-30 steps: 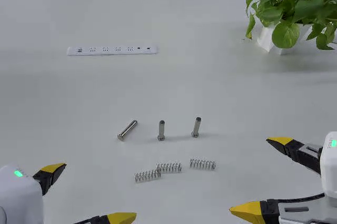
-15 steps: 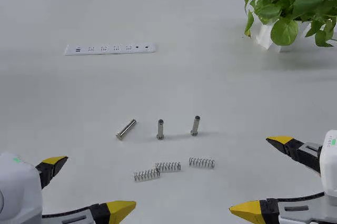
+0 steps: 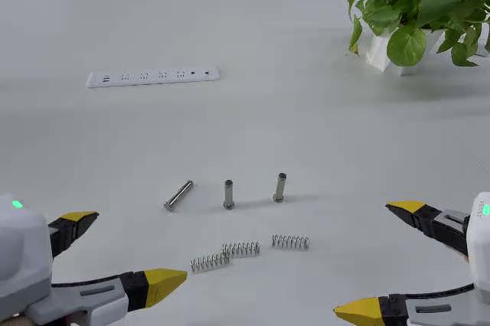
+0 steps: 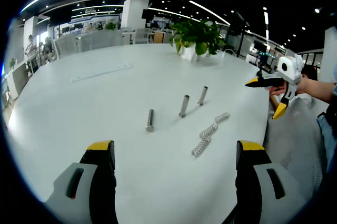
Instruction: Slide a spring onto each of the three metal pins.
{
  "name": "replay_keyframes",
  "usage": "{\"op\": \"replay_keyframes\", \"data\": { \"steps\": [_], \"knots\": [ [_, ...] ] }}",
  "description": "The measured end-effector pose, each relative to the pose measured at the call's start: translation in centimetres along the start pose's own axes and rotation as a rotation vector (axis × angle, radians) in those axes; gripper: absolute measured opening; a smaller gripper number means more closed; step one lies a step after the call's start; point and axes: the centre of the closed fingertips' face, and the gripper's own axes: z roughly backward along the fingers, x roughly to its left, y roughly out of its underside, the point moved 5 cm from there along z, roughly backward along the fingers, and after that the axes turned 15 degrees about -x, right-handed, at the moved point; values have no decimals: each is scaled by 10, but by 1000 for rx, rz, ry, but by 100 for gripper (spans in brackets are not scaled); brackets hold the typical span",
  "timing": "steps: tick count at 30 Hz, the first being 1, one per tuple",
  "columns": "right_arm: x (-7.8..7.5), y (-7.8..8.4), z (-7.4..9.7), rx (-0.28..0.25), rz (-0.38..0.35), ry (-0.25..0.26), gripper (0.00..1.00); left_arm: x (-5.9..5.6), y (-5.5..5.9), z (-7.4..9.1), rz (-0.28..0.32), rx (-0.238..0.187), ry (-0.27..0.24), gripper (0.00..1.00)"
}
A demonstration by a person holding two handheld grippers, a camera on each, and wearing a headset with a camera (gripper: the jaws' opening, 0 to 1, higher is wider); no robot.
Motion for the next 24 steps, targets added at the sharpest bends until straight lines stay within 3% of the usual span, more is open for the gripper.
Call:
{"op": "replay_keyframes", "data": {
  "steps": [10,24],
  "knots": [
    [-1,0,0,-6,-6,12,99,8,3,-11,-42,69,42,93],
    [-1,2,-3,-5,-9,15,99,23,-5,-31,-93,127,70,91]
  ]
}}
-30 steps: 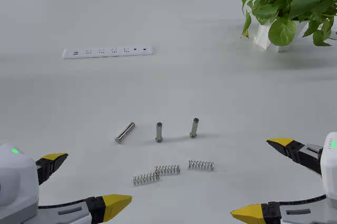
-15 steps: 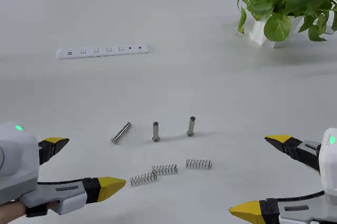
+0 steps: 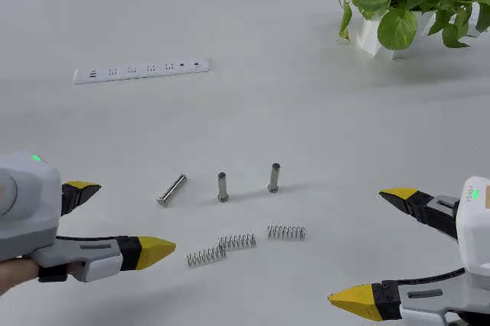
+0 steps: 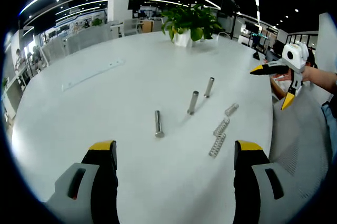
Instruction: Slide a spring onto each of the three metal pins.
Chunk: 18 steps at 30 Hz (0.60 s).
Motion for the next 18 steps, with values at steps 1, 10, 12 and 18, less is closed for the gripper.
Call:
{"op": "replay_keyframes", "data": {
  "steps": [1,10,12,18],
  "knots": [
    [0,0,0,-1,-1,0,99,1,0,-1,-9,4,4,91],
    [2,-1,-2,-3,3,-3,99,10,3,-17,-68,69,11,87],
    [3,-3,-3,-11,-1,-3,99,11,3,-21,-70,80,11,86],
    [5,-2,-3,-12,-9,-7,99,16,1,-35,-99,118,15,83]
  ]
}}
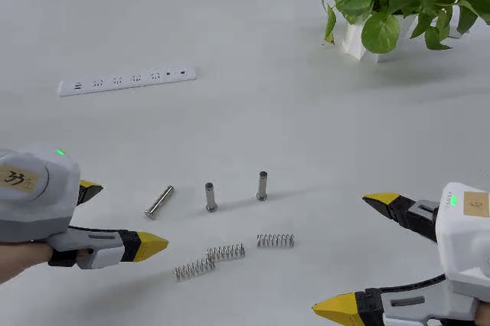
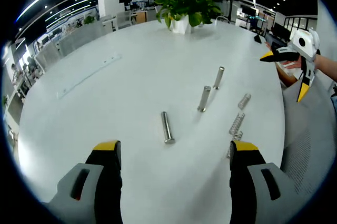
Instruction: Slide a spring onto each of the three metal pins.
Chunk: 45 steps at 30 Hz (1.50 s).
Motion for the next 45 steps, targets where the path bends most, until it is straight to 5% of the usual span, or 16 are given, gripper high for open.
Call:
{"op": "replay_keyframes", "data": {
  "steps": [26,45],
  "knots": [
    [6,11,0,20,-31,-15,99,22,-10,-50,59,86,-18,35],
    [9,11,2,23,-31,-13,99,25,-5,-68,59,175,-16,17]
  ]
}}
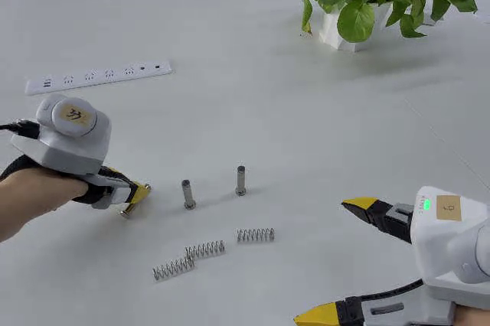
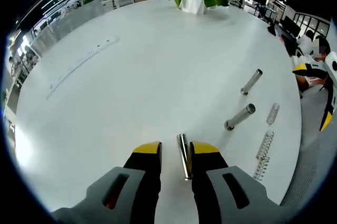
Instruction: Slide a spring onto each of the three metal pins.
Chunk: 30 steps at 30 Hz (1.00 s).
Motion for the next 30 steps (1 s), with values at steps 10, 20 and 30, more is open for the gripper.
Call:
{"op": "replay_keyframes", "data": {
  "steps": [10,20,30],
  "knots": [
    [0,-1,0,-5,1,5,99,-4,-1,-6,14,25,8,10],
    [1,0,0,-5,-3,7,99,-5,3,-9,-2,68,-1,6],
    [3,3,-1,8,6,-1,99,-8,3,-11,-41,121,-56,5]
  ]
}}
